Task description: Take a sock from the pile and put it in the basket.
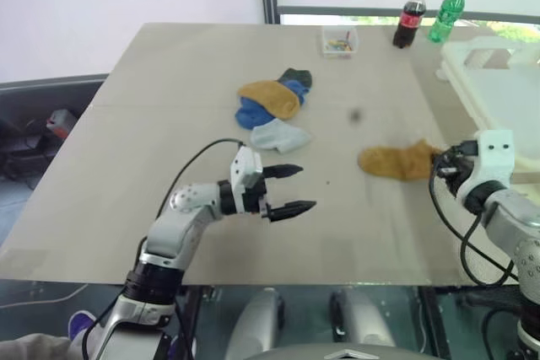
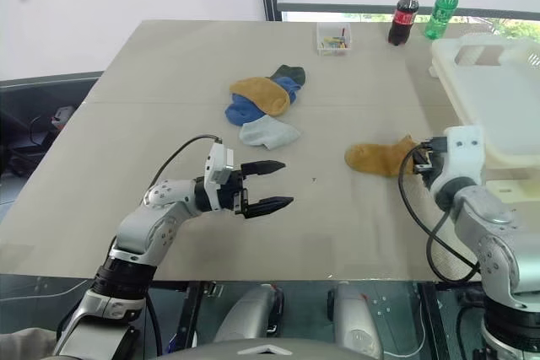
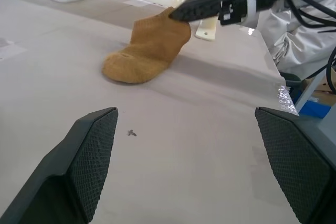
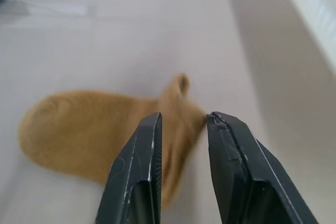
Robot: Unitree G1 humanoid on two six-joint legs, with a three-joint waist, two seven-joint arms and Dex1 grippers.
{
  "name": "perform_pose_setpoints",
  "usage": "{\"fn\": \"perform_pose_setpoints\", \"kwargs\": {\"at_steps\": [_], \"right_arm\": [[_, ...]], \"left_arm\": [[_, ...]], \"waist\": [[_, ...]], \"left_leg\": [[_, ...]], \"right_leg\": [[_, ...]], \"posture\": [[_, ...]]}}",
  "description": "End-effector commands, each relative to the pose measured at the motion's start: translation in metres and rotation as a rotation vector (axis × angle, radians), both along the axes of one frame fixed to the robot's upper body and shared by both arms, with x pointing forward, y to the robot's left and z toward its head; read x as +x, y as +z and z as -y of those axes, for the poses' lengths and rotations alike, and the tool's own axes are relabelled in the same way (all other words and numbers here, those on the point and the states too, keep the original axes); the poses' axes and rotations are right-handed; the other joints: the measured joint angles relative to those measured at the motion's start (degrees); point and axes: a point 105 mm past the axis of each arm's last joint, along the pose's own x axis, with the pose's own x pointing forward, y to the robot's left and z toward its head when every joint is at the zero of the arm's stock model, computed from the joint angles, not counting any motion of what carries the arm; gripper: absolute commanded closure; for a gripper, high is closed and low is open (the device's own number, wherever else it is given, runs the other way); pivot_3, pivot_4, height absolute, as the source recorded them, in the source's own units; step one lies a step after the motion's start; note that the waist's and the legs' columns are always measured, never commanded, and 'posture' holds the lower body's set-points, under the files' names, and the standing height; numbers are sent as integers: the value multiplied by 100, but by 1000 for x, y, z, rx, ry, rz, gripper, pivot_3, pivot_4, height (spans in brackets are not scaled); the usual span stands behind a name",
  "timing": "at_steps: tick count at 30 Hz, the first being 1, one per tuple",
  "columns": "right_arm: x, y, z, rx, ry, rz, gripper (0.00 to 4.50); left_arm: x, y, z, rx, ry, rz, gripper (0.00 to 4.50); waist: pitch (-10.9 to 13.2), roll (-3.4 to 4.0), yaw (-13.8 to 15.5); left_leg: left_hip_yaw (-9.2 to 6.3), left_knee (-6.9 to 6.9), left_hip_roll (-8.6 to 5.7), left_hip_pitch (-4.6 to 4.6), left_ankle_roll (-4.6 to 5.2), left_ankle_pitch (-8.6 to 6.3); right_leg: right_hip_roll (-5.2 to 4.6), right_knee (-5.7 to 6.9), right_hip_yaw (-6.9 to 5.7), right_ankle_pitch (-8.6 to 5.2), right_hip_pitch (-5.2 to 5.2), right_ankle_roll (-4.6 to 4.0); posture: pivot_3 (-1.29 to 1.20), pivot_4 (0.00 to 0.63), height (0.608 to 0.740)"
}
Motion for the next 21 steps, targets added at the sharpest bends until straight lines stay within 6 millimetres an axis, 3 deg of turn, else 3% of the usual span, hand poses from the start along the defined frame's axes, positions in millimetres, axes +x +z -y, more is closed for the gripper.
{"fn": "perform_pose_setpoints", "kwargs": {"at_steps": [1, 3, 8, 14, 18, 21], "right_arm": [[3, 18, -18, -54, 78, 90, 3122], [9, 14, -15, -92, 55, 83, 3122], [18, 0, -44, -28, 190, 32, 3122], [38, -56, -58, 0, 226, -138, 3122], [39, -77, -60, -4, 274, -223, 4305], [32, -77, -73, 39, 357, -251, 4416]], "left_arm": [[-1, 8, 0, -7, -8, 28, 0], [-1, 8, 0, -3, -8, 31, 0], [2, 9, -4, 3, 7, 35, 0], [-2, 8, -4, 4, 9, 33, 0], [-2, 9, -5, 3, 30, 33, 0], [-3, 8, -7, 3, 44, 32, 0]], "waist": [[0, 0, 1], [0, 0, 9], [1, -1, 15], [0, -3, 14], [-1, -5, 18], [-2, -4, 14]], "left_leg": [[0, 0, 1, 0, 0, 0], [0, 0, 0, 0, 0, 0], [0, 2, -2, -2, 0, 0], [0, 2, -2, -1, 0, 0], [-1, 2, -3, 0, 0, 0], [-3, 2, -2, 3, 0, 0]], "right_leg": [[1, 0, 0, 0, 0, 0], [1, 0, 0, 0, 0, 0], [-2, -2, 0, 0, 0, 0], [-3, -1, 0, 1, 0, -1], [-4, -1, -1, 1, 1, -1], [-3, 0, -1, 1, 2, -1]], "posture": [[0, 150, 740], [0, 150, 740], [0, 150, 740], [0, 150, 740], [0, 150, 740], [0, 150, 740]]}}
